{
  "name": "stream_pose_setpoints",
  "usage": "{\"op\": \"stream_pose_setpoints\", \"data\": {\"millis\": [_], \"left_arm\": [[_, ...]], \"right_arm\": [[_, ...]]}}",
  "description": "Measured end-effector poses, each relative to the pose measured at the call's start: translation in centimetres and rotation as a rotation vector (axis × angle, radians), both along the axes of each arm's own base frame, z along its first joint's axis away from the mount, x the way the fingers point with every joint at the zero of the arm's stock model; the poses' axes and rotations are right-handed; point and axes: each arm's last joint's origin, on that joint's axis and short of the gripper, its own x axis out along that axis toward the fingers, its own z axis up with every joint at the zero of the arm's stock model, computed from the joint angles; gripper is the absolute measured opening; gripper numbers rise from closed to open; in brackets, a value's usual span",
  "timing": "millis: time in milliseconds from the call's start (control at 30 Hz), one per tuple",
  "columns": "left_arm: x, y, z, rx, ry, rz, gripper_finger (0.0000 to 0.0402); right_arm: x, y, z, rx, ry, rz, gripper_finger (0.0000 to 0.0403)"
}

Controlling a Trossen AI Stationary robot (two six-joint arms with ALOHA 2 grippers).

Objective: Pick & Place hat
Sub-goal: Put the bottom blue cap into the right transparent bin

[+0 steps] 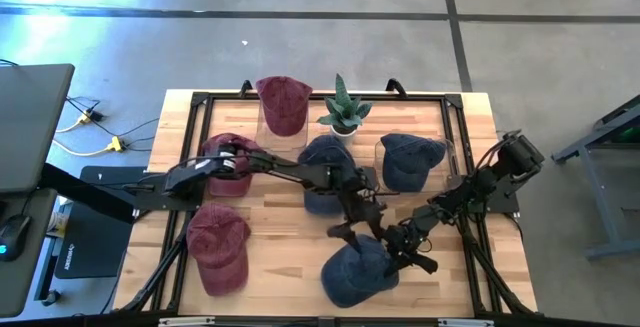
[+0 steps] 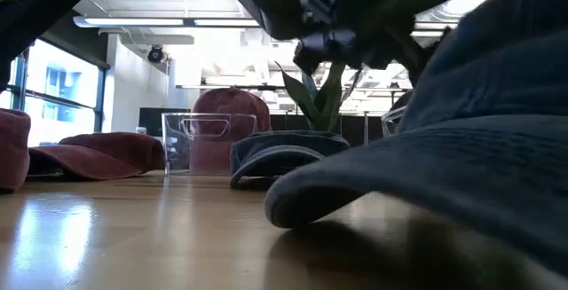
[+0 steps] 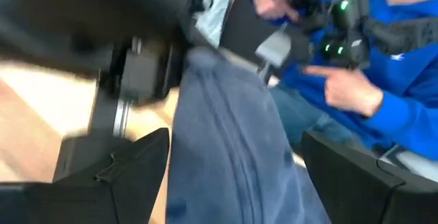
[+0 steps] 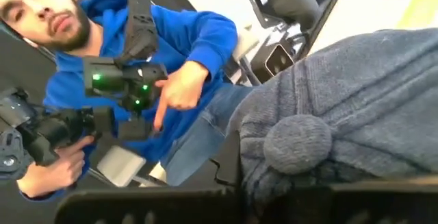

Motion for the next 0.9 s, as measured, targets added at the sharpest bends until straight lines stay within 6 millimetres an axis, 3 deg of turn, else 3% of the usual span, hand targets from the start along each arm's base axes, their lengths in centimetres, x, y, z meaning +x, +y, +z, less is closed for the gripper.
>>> {"op": "stream_pose_setpoints", "data": {"millis": [100, 667, 900], "left_arm": [[0.0, -0.1, -1.4, -0.017, 0.069, -0.021, 0.0320], [-0.3, -0.2, -0.8, -0.066, 0.094, -0.105, 0.0317], [-0.7, -0.3, -0.2, -0.131, 0.016, -0.269, 0.0255]], "right_arm": [[-0.1, 0.0, -0.2, -0.006, 0.017, 0.003, 0.0013], [-0.3, 0.3, 0.8, 0.021, -0.038, 0.020, 0.0004], [-0.9, 1.0, 0.8, -0.005, -0.007, 0.020, 0.0009]]}}
